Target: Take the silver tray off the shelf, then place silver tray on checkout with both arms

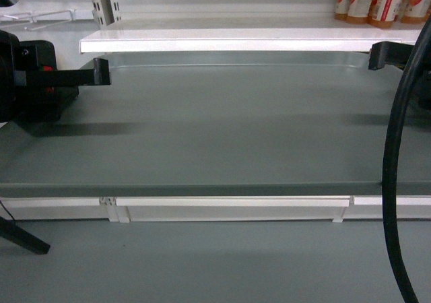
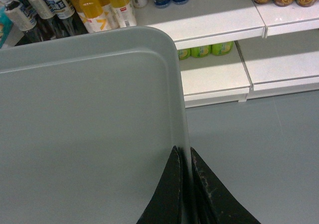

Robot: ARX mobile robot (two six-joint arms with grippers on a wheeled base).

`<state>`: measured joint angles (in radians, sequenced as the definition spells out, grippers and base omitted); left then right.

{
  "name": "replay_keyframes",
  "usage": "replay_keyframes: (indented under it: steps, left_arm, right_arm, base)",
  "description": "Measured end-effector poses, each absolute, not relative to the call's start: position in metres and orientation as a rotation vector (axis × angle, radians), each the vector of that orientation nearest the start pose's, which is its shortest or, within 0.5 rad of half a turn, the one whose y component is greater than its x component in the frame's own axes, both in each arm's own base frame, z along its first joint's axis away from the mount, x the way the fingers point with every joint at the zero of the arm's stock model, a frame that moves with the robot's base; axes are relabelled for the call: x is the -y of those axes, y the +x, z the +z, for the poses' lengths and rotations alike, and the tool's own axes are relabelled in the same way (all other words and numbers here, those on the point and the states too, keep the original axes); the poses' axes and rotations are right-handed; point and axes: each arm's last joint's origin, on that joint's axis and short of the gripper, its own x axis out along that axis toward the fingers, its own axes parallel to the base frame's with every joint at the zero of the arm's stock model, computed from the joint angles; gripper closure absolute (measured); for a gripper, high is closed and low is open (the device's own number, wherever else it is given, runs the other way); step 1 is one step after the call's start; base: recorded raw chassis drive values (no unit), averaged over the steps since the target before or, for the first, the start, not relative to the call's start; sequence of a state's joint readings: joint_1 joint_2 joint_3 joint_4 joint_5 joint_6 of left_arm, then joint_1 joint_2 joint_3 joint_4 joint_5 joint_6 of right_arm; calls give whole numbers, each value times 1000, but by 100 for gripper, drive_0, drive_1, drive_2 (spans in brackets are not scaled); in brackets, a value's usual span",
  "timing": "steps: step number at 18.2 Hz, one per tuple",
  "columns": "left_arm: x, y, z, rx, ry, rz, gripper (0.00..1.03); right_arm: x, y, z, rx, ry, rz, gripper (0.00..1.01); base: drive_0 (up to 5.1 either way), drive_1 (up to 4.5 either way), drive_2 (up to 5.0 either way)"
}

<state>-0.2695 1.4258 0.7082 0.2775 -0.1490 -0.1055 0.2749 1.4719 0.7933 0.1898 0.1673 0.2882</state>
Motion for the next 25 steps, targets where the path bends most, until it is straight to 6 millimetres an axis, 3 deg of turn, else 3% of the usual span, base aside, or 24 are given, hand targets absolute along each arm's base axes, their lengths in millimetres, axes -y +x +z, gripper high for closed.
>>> replay_keyframes:
  steps: [25]
  left_arm:
    - [74,284,208,-429,-14,-96,100]
  right_arm:
    - [-79,297,214,-482,177,36,98]
  base:
    - [5,-398,408]
